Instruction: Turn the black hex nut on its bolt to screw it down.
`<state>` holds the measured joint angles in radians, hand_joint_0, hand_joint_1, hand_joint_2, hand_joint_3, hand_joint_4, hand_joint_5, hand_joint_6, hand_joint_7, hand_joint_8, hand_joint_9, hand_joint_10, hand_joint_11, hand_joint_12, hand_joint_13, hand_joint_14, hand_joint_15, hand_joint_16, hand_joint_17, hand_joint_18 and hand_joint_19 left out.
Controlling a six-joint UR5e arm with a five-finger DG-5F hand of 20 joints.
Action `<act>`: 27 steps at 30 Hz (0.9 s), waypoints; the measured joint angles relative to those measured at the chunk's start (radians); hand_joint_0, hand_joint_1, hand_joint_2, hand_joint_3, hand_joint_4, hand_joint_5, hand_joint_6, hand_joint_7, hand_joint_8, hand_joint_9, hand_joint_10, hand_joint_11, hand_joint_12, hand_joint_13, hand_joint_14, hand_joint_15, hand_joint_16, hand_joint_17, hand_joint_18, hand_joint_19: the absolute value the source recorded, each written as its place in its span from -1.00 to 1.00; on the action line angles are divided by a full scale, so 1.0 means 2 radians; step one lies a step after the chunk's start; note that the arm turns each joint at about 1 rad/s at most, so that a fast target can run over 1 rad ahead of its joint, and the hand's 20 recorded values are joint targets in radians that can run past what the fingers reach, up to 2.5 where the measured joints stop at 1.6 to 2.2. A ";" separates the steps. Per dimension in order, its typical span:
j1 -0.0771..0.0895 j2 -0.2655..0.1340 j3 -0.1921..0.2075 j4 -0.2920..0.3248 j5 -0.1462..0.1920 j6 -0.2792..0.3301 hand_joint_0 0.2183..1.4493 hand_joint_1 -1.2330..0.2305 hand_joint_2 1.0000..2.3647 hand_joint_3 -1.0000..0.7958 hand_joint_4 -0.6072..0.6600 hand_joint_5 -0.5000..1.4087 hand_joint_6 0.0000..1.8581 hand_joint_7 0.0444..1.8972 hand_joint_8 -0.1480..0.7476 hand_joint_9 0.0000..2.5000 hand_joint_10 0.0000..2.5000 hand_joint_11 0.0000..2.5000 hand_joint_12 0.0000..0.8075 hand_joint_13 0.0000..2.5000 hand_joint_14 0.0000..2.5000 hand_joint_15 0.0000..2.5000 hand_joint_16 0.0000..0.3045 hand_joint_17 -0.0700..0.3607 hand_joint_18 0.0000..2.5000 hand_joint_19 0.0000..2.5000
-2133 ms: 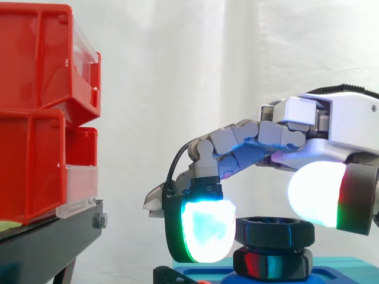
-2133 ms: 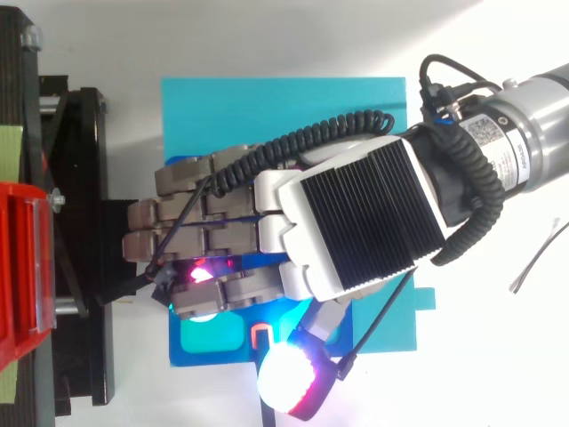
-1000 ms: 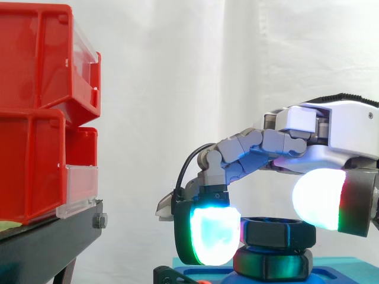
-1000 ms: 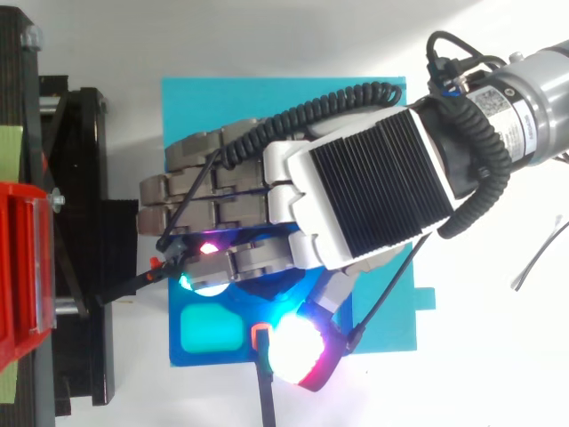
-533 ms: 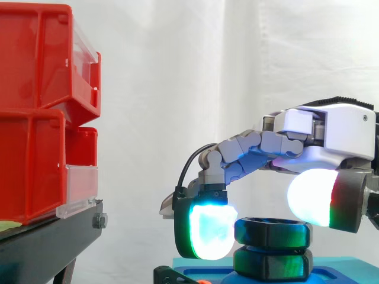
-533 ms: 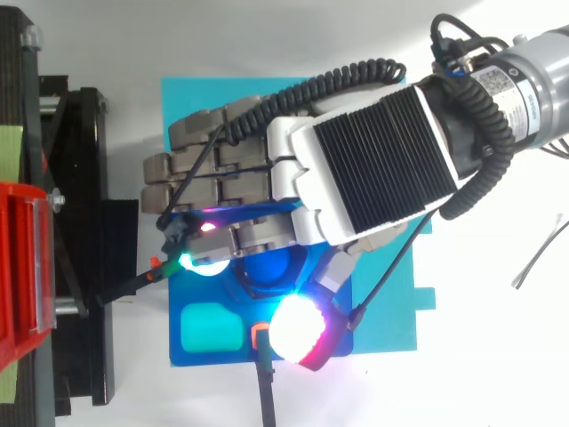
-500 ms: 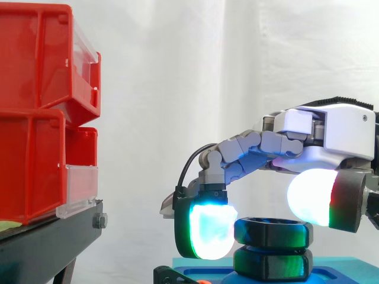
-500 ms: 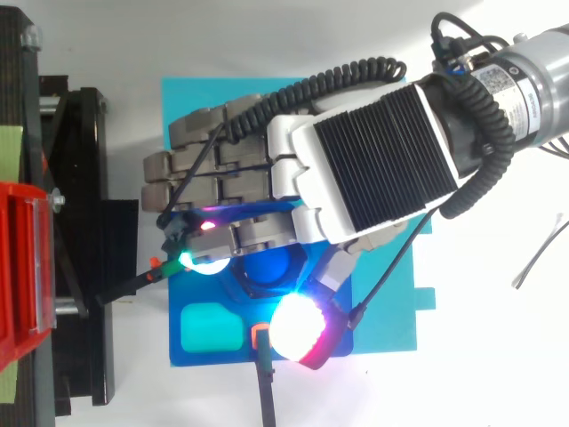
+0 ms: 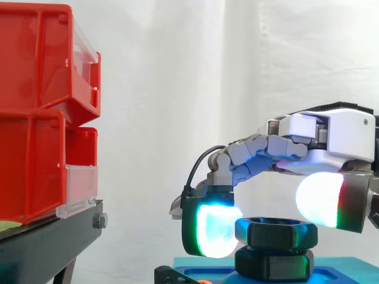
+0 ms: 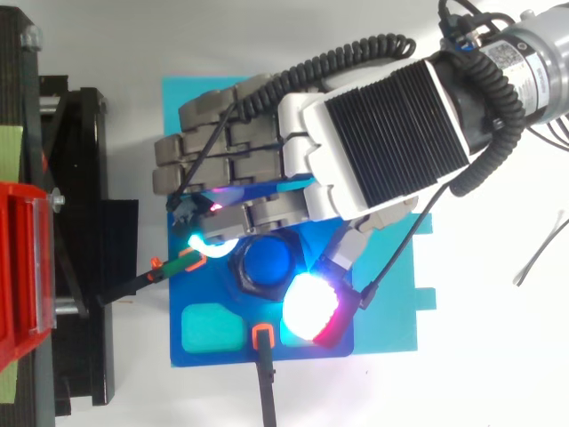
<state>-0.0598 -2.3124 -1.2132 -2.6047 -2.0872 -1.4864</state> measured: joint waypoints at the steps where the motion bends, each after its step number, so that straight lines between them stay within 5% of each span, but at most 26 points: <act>1: -0.001 0.000 0.000 0.000 -0.002 0.000 -0.55 0.35 -1.00 -0.44 0.34 -0.59 -0.30 0.15 0.03 -0.50 -1.00 -0.86 -0.07 -0.51 -0.99 -0.83 -0.64 -0.11 -0.51 -0.74; 9: -0.011 0.000 0.003 0.000 -0.012 0.000 -0.55 0.35 -1.00 -0.44 0.33 -0.59 -0.30 0.17 0.03 -0.50 -0.99 -0.86 -0.08 -0.51 -0.99 -0.83 -0.64 -0.11 -0.51 -0.75; 16: -0.017 0.000 0.027 -0.007 -0.029 0.001 -0.55 0.35 -1.00 -0.44 0.35 -0.58 -0.32 0.18 0.02 -0.50 -1.00 -0.86 -0.08 -0.51 -0.99 -0.82 -0.64 -0.11 -0.51 -0.75; 27: -0.010 0.000 0.047 -0.019 -0.031 0.006 -0.55 0.35 -1.00 -0.44 0.35 -0.58 -0.36 0.23 0.02 -0.50 -1.00 -0.86 -0.07 -0.51 -0.99 -0.82 -0.64 -0.10 -0.52 -0.74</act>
<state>-0.0799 -2.3126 -1.1186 -2.6429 -2.1494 -1.4750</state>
